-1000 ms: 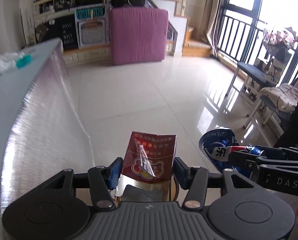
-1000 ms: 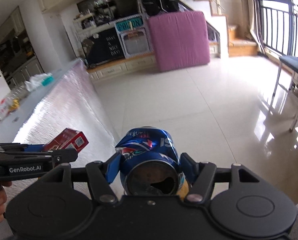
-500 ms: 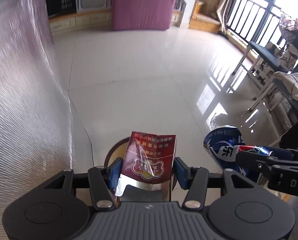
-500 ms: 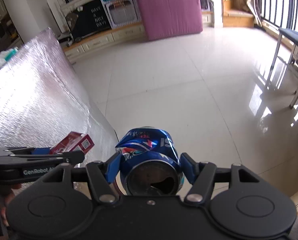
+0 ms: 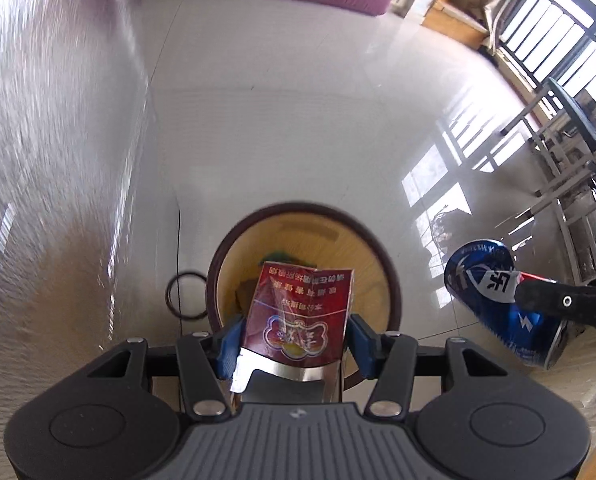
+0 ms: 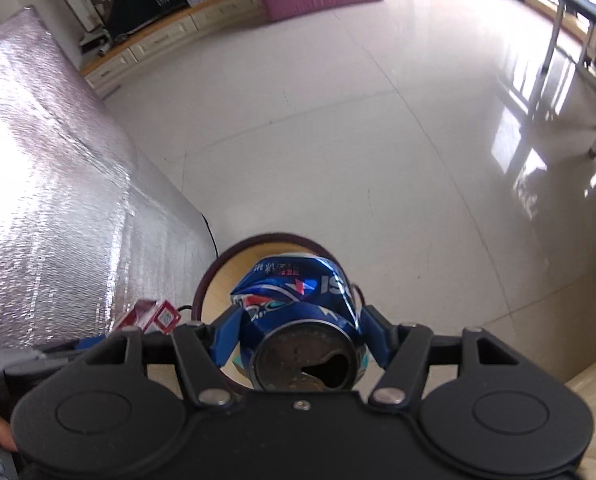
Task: Collect trash
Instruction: 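Open the left gripper to drop the red wrapper while the right gripper releases the Pepsi can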
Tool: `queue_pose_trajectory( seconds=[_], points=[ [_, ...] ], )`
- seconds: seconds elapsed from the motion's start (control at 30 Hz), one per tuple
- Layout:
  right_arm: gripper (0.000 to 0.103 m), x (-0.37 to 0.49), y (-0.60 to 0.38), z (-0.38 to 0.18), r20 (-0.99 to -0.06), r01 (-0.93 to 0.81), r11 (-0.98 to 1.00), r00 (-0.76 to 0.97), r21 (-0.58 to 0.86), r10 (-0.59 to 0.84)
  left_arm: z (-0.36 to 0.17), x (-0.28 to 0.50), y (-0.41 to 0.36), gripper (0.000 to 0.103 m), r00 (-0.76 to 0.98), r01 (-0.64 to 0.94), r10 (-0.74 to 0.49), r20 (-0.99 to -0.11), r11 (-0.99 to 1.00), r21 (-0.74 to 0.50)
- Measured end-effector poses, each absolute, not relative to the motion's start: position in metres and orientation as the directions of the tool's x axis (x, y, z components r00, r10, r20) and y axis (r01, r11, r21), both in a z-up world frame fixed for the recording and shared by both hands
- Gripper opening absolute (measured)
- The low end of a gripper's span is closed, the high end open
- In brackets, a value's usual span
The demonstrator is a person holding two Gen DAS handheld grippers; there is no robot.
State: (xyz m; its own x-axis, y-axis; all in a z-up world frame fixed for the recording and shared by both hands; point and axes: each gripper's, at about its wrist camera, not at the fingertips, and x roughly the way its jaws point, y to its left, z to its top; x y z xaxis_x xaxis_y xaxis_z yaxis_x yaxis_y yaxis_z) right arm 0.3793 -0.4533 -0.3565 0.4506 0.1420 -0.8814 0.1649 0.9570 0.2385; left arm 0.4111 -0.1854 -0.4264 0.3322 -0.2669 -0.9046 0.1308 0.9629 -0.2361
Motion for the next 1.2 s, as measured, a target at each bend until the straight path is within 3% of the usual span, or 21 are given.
queue_pose_trajectory(
  seconds=[0.27,0.5,0.53,0.6,0.63,0.67,0.77,1.2],
  points=[
    [0.065,0.400,-0.449,-0.401,-0.898,0.245,0.927,0.408,0.283,0.166,-0.472,0.428,-0.207,0.055,0.262,0.129,-0.421,-0.868,0.907,-0.401],
    [0.065,0.419,-0.464,-0.407,-0.882,0.300,0.899,0.442,0.319,0.165,-0.508,0.442,-0.228,0.055,0.235,0.150,-0.485,-0.842,0.874,-0.462],
    [0.065,0.420,-0.466,-0.406,-0.881,0.298,0.900,0.443,0.317,0.164,-0.514,0.445,-0.228,0.056,0.232,0.140,-0.507,-0.830,0.862,-0.487],
    [0.065,0.424,-0.466,-0.409,-0.884,0.292,0.905,0.440,0.309,0.160,-0.528,0.448,-0.227,0.071,0.213,0.105,-0.543,-0.813,0.839,-0.533],
    [0.065,0.426,-0.466,-0.411,-0.885,0.290,0.906,0.436,0.309,0.162,-0.535,0.448,-0.226,0.092,0.201,0.081,-0.538,-0.819,0.842,-0.534],
    [0.065,0.428,-0.465,-0.413,-0.887,0.288,0.907,0.431,0.307,0.164,-0.540,0.447,-0.224,0.097,0.189,0.055,-0.524,-0.830,0.850,-0.524],
    [0.065,0.430,-0.463,-0.419,-0.894,0.278,0.913,0.418,0.297,0.164,-0.549,0.441,-0.219,0.097,0.159,0.040,-0.524,-0.837,0.850,-0.525],
    [0.065,0.448,-0.436,-0.443,-0.917,0.245,0.927,0.354,0.283,0.186,-0.532,0.420,-0.202,0.097,0.151,0.148,-0.351,-0.924,0.932,-0.330]
  ],
)
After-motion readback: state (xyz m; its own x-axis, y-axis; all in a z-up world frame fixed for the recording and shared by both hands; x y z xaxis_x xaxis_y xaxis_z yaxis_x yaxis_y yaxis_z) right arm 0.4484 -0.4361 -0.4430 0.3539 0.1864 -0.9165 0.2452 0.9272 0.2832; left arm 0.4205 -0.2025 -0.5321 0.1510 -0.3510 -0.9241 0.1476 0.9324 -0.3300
